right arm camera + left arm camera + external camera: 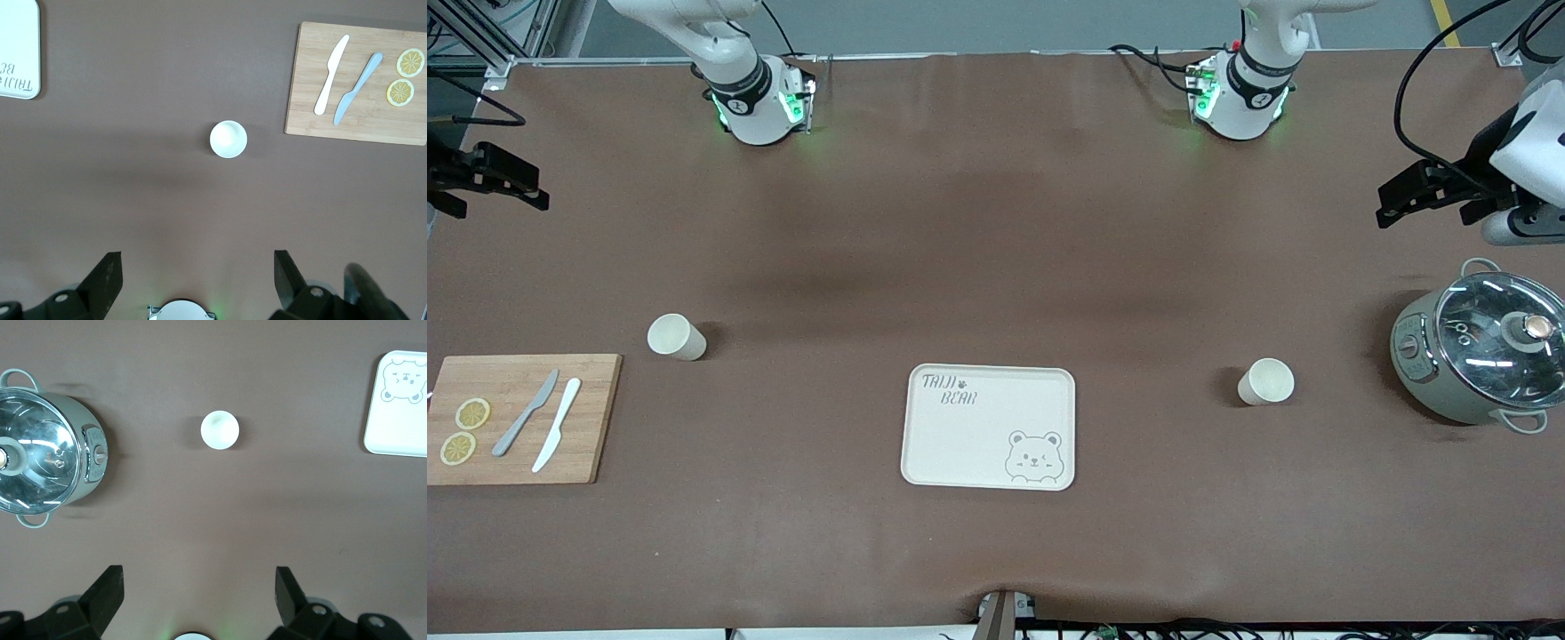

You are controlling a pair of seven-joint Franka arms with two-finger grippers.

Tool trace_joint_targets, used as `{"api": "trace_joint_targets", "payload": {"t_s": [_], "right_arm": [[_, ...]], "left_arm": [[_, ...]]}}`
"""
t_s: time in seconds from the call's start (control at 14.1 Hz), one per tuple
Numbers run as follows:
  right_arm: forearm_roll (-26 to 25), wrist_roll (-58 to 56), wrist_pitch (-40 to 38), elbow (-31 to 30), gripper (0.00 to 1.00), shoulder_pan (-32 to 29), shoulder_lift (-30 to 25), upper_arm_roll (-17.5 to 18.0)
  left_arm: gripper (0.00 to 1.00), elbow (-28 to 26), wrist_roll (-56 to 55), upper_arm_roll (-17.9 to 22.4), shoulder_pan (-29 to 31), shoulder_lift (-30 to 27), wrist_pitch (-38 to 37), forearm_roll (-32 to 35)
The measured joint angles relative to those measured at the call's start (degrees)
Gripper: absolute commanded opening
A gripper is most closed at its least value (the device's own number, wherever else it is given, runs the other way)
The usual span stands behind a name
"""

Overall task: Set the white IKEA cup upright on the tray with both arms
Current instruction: 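Move the left gripper down toward the white cup beside the pot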

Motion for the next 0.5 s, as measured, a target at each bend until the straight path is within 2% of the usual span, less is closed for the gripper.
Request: {"api": "trace_joint_targets", "payload": {"t_s": [0.5], "right_arm": [[0.0,0.01,-0.13,0.0,1.0,-0.24,0.0,0.0]], "left_arm": [[1.0,0.2,0.0,0.08,0.08,0.13,0.0,0.59]]}}
